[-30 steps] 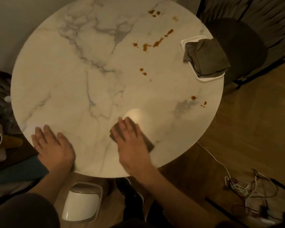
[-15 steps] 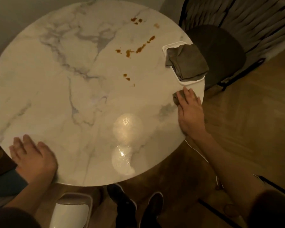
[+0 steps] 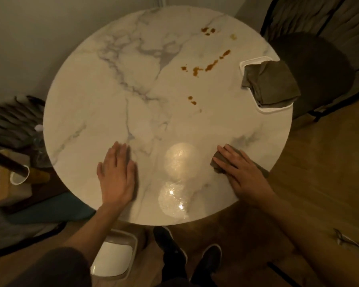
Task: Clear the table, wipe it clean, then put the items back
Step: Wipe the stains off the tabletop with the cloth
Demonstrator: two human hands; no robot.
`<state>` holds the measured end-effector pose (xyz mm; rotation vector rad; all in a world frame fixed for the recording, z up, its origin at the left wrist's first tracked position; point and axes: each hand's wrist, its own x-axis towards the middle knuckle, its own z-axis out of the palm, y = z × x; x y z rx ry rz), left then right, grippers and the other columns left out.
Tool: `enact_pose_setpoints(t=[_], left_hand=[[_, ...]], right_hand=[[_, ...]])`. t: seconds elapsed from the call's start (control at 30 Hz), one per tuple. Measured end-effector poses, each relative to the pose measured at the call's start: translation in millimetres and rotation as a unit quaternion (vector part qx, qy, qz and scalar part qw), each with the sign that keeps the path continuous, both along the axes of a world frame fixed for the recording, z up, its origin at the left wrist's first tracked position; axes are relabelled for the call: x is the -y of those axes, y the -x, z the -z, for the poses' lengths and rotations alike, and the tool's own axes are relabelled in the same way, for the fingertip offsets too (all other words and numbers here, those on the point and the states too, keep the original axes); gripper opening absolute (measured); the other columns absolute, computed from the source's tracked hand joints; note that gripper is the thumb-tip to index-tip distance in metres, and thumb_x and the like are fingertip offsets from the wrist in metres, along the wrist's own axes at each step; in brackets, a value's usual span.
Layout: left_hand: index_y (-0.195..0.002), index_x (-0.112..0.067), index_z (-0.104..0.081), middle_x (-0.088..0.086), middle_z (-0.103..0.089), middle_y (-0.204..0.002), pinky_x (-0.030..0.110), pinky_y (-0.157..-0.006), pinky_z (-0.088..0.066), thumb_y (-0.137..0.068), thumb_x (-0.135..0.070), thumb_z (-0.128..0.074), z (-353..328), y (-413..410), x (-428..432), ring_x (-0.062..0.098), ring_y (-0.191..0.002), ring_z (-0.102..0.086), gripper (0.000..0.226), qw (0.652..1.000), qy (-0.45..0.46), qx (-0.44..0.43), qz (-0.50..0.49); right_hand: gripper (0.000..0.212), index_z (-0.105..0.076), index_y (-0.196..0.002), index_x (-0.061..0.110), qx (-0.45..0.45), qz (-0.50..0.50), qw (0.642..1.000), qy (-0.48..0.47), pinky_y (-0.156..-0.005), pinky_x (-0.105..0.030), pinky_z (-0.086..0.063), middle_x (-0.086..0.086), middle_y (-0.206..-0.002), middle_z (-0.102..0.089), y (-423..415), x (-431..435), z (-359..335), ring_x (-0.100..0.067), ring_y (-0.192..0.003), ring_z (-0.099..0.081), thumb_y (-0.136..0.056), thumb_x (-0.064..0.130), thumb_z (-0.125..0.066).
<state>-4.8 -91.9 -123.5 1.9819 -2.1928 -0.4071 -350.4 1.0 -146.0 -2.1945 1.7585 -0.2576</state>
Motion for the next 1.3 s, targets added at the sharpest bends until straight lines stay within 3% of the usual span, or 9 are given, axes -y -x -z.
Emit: enact_pose_setpoints(t=[0.17,0.27,0.4,0.6,0.73,0.9,1.07,1.2,1.3], left_hand=[[-0.154,-0.027,-0.011,-0.003,-0.005,-0.162,0.051,-0.119,0.000,-0.098,-0.050,-0.012,22,29,-1,0.018,-0.149,0.001,0.061,0.999,-0.018,0.028,-0.035],[-0.154,-0.027,-0.012,-0.004,-0.005,-0.162,0.049,-0.119,0.001,-0.096,-0.051,-0.011,21,28,-2,0.017,-0.149,0.001,0.062,0.999,-0.020,0.027,-0.042],[-0.154,-0.026,-0.013,-0.004,-0.006,-0.162,0.050,-0.119,0.000,-0.096,-0.050,-0.011,17,31,0,0.017,-0.149,0.001,0.063,0.998,-0.023,0.028,-0.045],[-0.154,-0.027,-0.014,-0.003,-0.007,-0.162,0.049,-0.119,-0.001,-0.097,-0.046,-0.017,19,30,-1,0.018,-0.149,0.000,0.060,0.997,-0.021,0.038,-0.059],[-0.154,-0.027,-0.013,-0.004,-0.007,-0.162,0.050,-0.119,-0.002,-0.098,-0.044,-0.017,20,30,1,0.018,-0.149,0.000,0.058,0.997,-0.025,0.049,-0.058],[-0.154,-0.028,-0.011,-0.005,-0.005,-0.162,0.049,-0.120,-0.001,-0.099,-0.043,-0.018,21,30,1,0.017,-0.149,0.001,0.057,0.997,-0.031,0.051,-0.057],[-0.154,-0.029,-0.009,-0.006,-0.002,-0.162,0.049,-0.120,0.000,-0.099,-0.044,-0.016,21,28,2,0.016,-0.149,0.004,0.057,0.997,-0.032,0.042,-0.051],[-0.154,-0.029,-0.010,-0.006,-0.002,-0.162,0.048,-0.120,0.000,-0.099,-0.044,-0.015,20,28,1,0.017,-0.149,0.004,0.058,0.997,-0.034,0.048,-0.052],[-0.154,-0.029,-0.008,-0.006,0.001,-0.162,0.048,-0.120,0.001,-0.098,-0.045,-0.012,20,28,1,0.016,-0.149,0.006,0.058,0.997,-0.039,0.049,-0.054]], right_hand=[[0.051,-0.046,-0.144,0.021,0.024,0.228,0.973,0.020,-0.120,-0.047,-0.020,-0.001,-0.158,-0.030,51,19,-6,-0.023,-0.148,-0.023,-0.094,0.013,-0.040],[0.051,-0.040,-0.148,0.019,-0.007,0.293,0.956,0.022,-0.122,-0.045,-0.011,-0.003,-0.161,-0.023,21,38,-6,-0.023,-0.150,-0.014,-0.097,0.014,-0.040],[0.057,-0.034,-0.150,0.020,0.017,0.209,0.977,0.027,-0.122,-0.048,-0.009,-0.003,-0.163,-0.015,-49,45,-9,-0.022,-0.151,-0.004,-0.094,0.013,-0.043],[0.056,-0.042,-0.145,0.025,0.012,-0.129,0.991,0.005,-0.120,-0.045,-0.013,-0.003,-0.160,-0.025,-47,12,0,-0.023,-0.150,-0.016,-0.089,0.021,-0.043],[0.056,-0.044,-0.146,0.024,0.031,0.020,0.999,0.016,-0.119,-0.047,-0.020,-0.001,-0.159,-0.029,0,52,-2,-0.020,-0.149,-0.019,-0.090,0.013,-0.045],[0.058,-0.045,-0.144,0.014,-0.002,0.165,0.986,0.038,-0.118,-0.054,-0.021,-0.009,-0.158,-0.030,-54,112,-1,-0.030,-0.147,-0.023,-0.087,0.008,-0.049],[0.066,-0.044,-0.145,0.019,-0.006,-0.029,0.999,0.036,-0.118,-0.049,-0.017,-0.009,-0.159,-0.028,-129,75,0,-0.029,-0.149,-0.018,-0.080,0.013,-0.045],[0.063,-0.038,-0.148,0.024,-0.025,-0.276,0.961,0.009,-0.118,-0.047,-0.012,-0.007,-0.162,-0.019,-107,17,1,-0.026,-0.151,-0.010,-0.086,0.027,-0.045],[0.052,-0.044,-0.145,0.023,0.006,-0.282,0.959,0.013,-0.118,-0.046,-0.019,-0.005,-0.160,-0.027,-57,40,0,-0.024,-0.149,-0.018,-0.093,0.022,-0.045]])
